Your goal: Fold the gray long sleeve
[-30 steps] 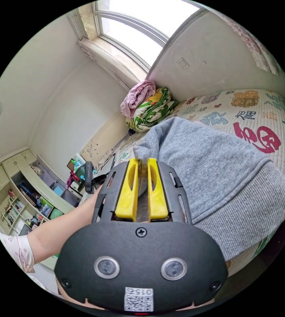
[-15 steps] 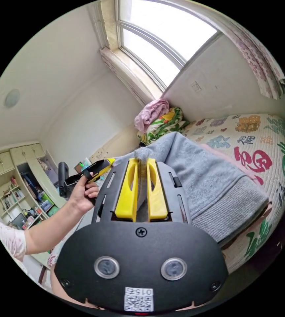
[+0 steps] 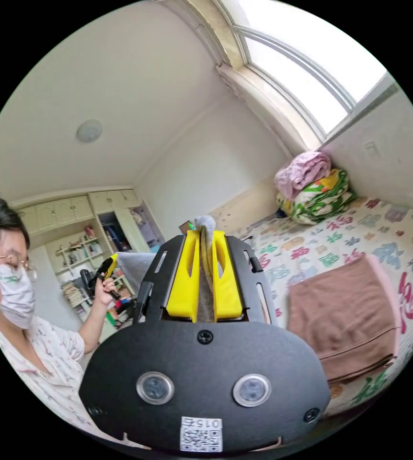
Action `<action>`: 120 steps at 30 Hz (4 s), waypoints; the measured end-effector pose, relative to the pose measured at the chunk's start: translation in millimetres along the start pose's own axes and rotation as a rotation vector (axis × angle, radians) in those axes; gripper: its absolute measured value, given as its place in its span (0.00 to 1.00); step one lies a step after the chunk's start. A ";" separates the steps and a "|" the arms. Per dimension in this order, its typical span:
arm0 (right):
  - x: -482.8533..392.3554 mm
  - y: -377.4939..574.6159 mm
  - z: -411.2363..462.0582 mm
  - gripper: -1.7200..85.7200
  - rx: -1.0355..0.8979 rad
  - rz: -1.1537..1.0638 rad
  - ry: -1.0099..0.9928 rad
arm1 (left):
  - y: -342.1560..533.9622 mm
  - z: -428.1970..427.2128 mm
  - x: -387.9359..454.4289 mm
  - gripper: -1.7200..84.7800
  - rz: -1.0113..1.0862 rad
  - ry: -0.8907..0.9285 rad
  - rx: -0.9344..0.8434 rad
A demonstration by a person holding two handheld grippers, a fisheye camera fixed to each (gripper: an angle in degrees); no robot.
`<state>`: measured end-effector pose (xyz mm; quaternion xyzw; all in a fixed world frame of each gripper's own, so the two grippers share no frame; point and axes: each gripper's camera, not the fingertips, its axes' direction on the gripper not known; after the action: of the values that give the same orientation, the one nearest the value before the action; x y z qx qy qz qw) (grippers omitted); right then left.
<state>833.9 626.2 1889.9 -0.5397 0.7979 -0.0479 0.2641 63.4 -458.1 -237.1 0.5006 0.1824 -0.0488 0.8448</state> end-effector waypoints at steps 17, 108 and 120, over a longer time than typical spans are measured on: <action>67.8 -19.9 371.6 0.08 -0.329 0.100 0.181 | 169.9 -257.7 -222.3 0.03 -0.415 -0.297 0.104; 1028.2 247.8 649.3 0.06 -1.175 -0.373 0.791 | 314.9 -98.5 46.6 0.03 -0.006 -0.688 -1.082; 1020.9 232.4 608.3 0.06 -1.191 -0.286 0.718 | 314.6 -114.0 -15.3 0.04 -0.188 -0.617 -1.047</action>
<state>643.6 -56.0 907.7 -0.6426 0.6476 0.1872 -0.3641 103.0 -205.8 -20.4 -0.0362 -0.0276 -0.1699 0.9844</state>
